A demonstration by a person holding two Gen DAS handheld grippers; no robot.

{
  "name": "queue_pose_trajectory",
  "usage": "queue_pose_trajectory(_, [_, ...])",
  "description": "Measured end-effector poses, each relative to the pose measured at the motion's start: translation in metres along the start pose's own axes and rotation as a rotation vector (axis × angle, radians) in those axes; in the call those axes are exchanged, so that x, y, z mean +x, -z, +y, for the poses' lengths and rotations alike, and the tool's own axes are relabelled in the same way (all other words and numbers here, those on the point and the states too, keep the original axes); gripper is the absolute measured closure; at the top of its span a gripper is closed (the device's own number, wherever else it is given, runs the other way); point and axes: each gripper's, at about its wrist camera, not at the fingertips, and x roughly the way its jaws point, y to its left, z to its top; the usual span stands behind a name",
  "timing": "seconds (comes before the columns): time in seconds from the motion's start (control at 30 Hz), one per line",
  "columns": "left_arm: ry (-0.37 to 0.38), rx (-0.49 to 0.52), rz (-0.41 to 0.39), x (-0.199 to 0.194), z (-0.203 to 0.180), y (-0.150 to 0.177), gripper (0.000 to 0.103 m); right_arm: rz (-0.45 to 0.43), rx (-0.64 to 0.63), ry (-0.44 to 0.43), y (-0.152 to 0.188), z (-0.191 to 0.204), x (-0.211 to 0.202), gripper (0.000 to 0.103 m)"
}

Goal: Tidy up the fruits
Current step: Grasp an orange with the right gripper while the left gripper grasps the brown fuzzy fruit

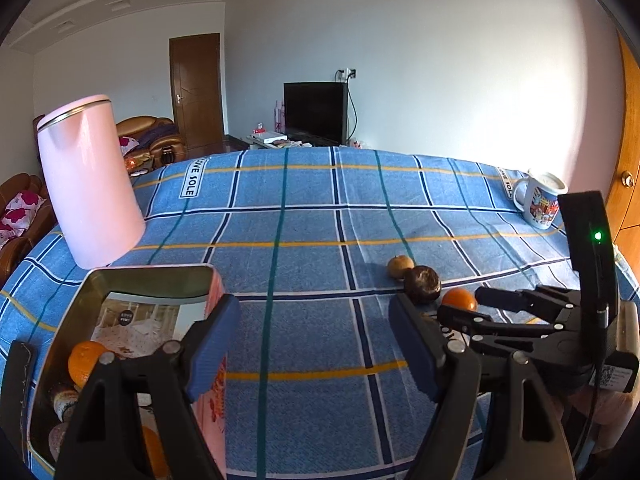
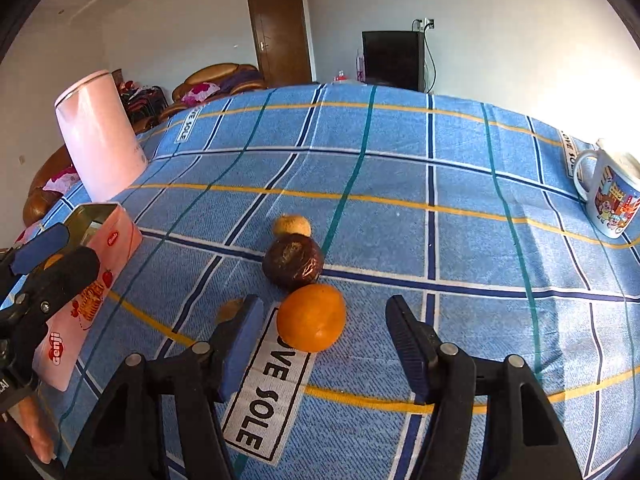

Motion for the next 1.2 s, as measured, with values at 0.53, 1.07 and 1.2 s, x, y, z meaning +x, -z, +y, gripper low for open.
queue_pose_trajectory(0.53, [0.101,0.073,0.150,0.045,-0.049,0.005,0.024,-0.117,0.099,0.060,0.008,-0.032,-0.033,0.066])
queue_pose_trajectory(1.07, [0.188,0.113,0.288,0.077,-0.075,0.007,0.074,-0.162,0.125,0.044,0.012,-0.040,-0.041,0.066])
queue_pose_trajectory(1.2, [0.194,0.106,0.261,0.070,-0.073,0.006,0.074,-0.185,0.123,0.037,0.013,-0.040,-0.045,0.066])
